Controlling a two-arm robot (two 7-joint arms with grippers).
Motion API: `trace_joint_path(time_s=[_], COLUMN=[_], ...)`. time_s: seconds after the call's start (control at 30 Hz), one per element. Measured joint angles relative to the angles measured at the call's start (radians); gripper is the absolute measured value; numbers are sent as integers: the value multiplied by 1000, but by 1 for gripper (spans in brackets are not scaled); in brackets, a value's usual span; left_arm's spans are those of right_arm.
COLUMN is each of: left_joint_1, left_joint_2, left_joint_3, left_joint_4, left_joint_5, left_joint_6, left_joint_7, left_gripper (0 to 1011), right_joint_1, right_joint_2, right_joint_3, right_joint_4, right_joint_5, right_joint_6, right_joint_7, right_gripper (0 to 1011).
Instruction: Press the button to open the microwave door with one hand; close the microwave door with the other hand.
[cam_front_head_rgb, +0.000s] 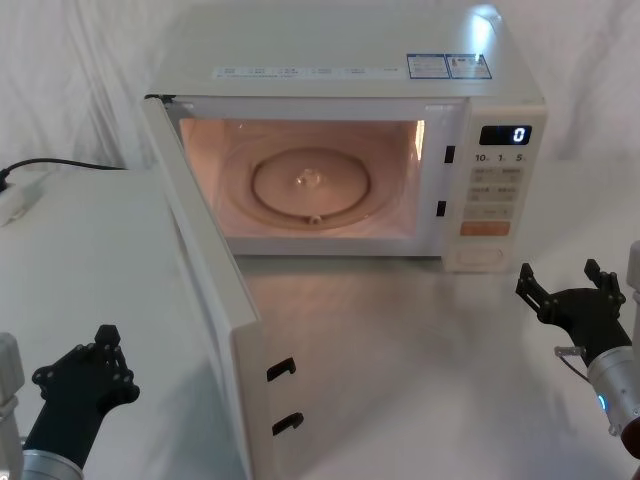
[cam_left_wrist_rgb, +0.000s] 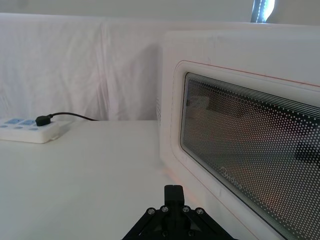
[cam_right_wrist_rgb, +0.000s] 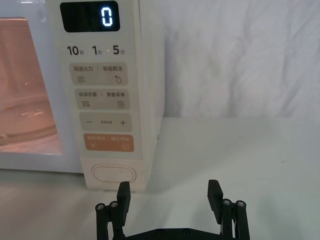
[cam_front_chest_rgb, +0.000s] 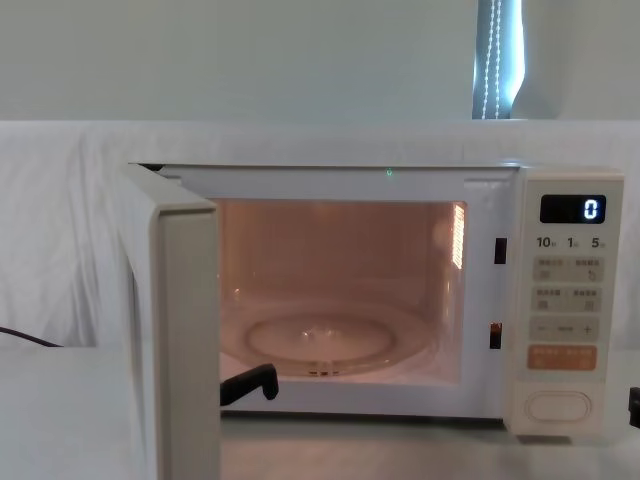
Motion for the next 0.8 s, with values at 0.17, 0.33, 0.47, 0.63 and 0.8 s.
trace_joint_path(time_s=[0.17, 0.33, 0.47, 0.63, 0.8], left_joint_1=[6, 13, 6, -13, -34], left_joint_2=[-3, -6, -7, -1, 14], left_joint_3=[-7, -23, -31, -40, -41], left_joint_4=[-5, -19, -25, -31, -37], left_joint_5=[-2, -22, -42, -84, -128], left_joint_6=[1, 2, 10, 30, 56], left_joint_7=[-9, -53, -89, -142, -176], left_gripper=[0, 0, 0, 0, 0], right_joint_1=[0, 0, 0, 0, 0], right_joint_2=[0, 0, 0, 0, 0], right_joint_3=[0, 0, 0, 0, 0], right_joint_4=[0, 0, 0, 0, 0], right_joint_5=[0, 0, 0, 0, 0], right_joint_6=[0, 0, 0, 0, 0], right_joint_7=[0, 0, 0, 0, 0], right_gripper=[1002, 1002, 1002, 1002, 1002])
